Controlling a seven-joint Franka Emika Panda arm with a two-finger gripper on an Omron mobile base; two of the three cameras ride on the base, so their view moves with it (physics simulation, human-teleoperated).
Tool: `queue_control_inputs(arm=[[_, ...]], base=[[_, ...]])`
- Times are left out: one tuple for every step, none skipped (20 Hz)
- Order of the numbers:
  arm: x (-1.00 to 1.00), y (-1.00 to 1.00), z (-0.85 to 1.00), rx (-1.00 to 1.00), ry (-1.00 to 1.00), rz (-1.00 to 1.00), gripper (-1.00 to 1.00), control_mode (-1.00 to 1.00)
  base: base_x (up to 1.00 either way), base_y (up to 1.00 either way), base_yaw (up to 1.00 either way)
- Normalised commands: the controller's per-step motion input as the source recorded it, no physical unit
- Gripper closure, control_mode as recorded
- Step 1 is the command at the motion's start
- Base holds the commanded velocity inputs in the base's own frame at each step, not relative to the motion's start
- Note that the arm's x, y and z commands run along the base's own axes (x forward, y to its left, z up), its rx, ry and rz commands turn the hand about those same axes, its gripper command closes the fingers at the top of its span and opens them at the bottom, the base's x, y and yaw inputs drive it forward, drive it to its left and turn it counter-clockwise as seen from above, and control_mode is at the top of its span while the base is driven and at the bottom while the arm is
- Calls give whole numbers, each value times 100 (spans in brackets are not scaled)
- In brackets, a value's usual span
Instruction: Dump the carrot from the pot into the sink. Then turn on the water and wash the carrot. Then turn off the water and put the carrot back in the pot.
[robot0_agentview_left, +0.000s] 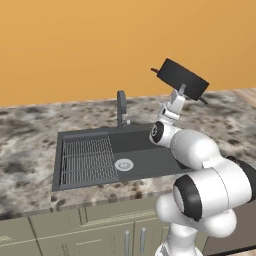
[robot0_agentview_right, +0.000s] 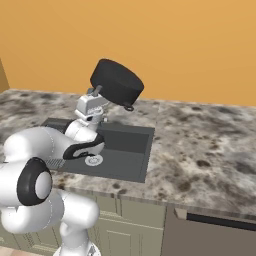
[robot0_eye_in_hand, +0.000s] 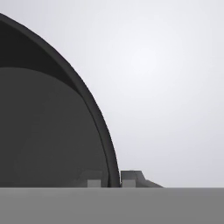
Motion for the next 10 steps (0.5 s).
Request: queue_control_inputs(arm=[[0,1,-2,-5,0,0,100,-100],[0,3,-11,-7,-5,0,100,-100],[0,0,-9,-7,-10,0,100,-100],[-19,2,0,-10,-23,0,100,-100],[-33,2,0,-11,-29,0,100,-100],[-33,1,0,-11,-29,0,100,-100],[-2,0,-13,-10,-23,0,100,-100],[-10,0,-8,-10,-26,0,100,-100],[-21,0,0,-10,-29,0,100,-100],[-29,1,0,-10,-29,0,100,-100]], base=[[0,0,0],[0,0,0],[0,0,0],[0,0,0],[0,0,0],[0,0,0],[0,0,0],[0,0,0],[0,0,0],[0,0,0]])
